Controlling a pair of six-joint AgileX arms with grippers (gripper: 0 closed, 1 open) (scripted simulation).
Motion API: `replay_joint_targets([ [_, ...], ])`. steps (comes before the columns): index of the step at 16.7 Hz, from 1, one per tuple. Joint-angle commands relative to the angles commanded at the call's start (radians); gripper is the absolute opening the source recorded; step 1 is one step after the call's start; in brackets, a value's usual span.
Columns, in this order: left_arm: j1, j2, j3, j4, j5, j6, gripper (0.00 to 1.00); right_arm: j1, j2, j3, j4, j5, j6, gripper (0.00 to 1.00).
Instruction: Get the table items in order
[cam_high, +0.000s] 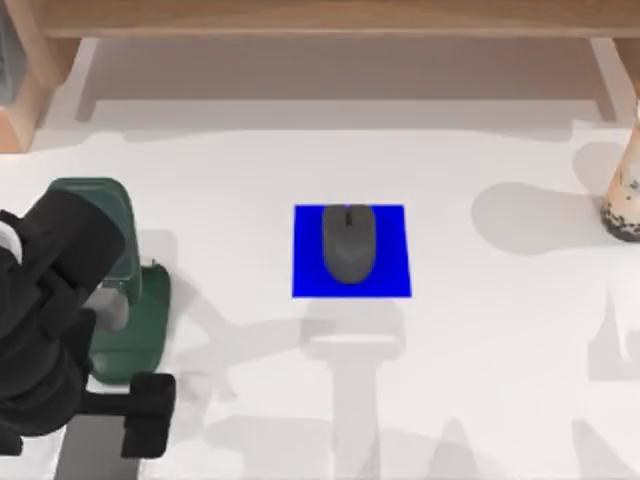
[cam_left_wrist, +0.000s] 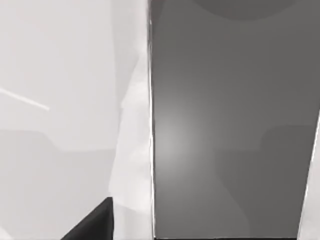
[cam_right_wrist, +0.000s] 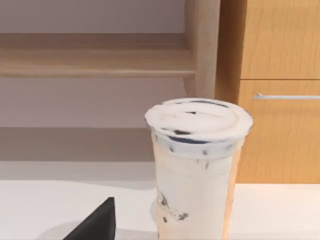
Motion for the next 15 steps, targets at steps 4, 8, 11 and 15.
replay_joint_targets([
  [4,0.001,-0.001,-0.002,0.001,0.000,-0.002,1.00,0.000,0.000,0.000,0.000,0.000,0.000,1.00],
  [8,0.007,0.028,-0.029,0.036,-0.001,0.005,1.00,0.000,0.000,0.000,0.000,0.000,0.000,1.00],
  [11,0.030,0.095,-0.110,0.165,-0.001,0.024,1.00,0.000,0.000,0.000,0.000,0.000,0.000,1.00],
  [15,0.032,0.178,-0.181,0.343,-0.001,0.030,1.00,0.000,0.000,0.000,0.000,0.000,0.000,1.00],
])
